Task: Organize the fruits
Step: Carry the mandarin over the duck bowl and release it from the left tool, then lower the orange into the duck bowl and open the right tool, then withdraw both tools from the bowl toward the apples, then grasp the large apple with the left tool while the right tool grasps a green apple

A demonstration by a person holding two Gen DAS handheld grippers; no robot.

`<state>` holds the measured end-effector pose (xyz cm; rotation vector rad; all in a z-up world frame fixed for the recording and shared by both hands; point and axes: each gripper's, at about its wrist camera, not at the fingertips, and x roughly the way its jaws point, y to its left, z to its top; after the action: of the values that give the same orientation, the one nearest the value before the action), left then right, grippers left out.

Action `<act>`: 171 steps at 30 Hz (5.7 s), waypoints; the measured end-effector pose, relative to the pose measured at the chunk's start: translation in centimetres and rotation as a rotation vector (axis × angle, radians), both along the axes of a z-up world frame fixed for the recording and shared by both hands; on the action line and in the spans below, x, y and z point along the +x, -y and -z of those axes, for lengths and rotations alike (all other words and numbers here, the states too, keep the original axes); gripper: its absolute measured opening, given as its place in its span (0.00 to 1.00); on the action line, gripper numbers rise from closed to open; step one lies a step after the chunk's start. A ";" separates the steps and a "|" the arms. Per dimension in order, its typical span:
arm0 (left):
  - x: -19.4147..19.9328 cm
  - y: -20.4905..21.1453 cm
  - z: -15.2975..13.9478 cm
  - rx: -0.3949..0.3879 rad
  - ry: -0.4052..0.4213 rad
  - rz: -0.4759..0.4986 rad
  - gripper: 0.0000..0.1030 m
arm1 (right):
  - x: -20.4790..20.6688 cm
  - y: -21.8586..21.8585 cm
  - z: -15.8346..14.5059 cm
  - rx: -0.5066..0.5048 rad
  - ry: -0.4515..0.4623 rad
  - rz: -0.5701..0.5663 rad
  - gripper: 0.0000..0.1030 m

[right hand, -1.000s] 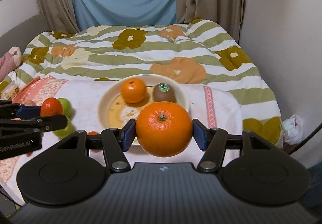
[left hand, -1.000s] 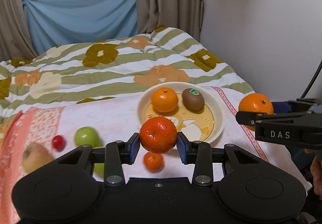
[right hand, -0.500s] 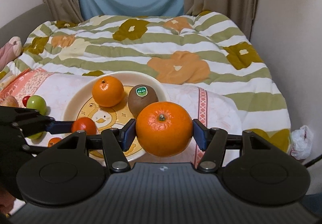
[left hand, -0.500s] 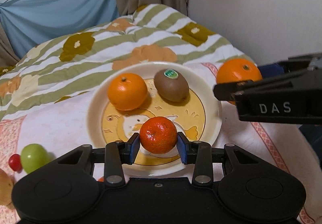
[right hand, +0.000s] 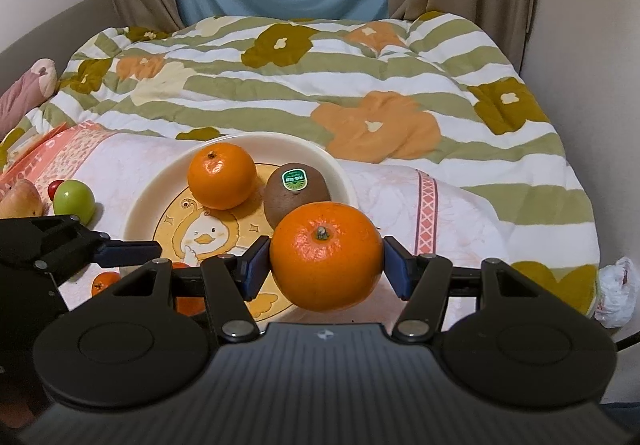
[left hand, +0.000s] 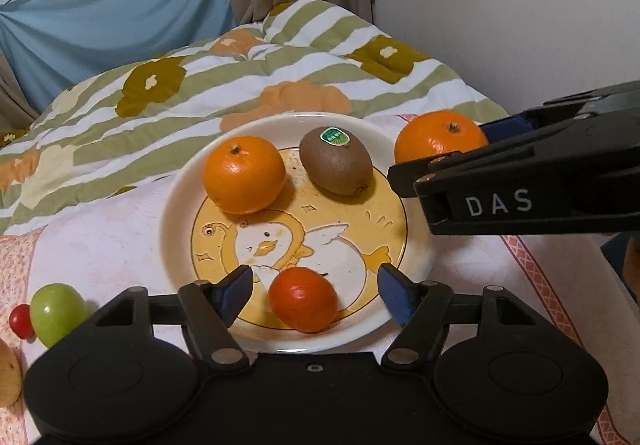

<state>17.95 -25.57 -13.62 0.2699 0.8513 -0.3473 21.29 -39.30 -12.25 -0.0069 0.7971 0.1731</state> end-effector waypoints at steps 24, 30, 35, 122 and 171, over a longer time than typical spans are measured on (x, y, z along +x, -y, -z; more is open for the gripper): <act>-2.3 -4.5 -2.3 -0.030 0.056 -0.132 0.87 | 1.6 -3.4 1.8 0.030 -0.030 -0.047 0.72; -2.2 -4.5 -2.3 -0.027 0.058 -0.132 0.87 | 1.7 -3.4 2.6 0.029 -0.046 -0.047 0.73; -2.4 -4.5 -2.1 -0.016 0.056 -0.130 0.87 | 0.8 -3.3 1.7 0.012 0.024 -0.040 1.00; 0.8 -32.0 0.8 -0.062 0.060 -0.076 0.87 | -6.8 -26.2 3.9 0.077 0.032 0.292 1.00; -2.6 -33.5 0.4 -0.119 0.052 -0.115 0.76 | -4.7 -27.9 5.0 0.088 0.026 0.202 0.69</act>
<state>15.33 7.97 -14.06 0.1187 0.7883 -0.2814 16.55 -11.39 -17.22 0.1537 0.7586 0.0167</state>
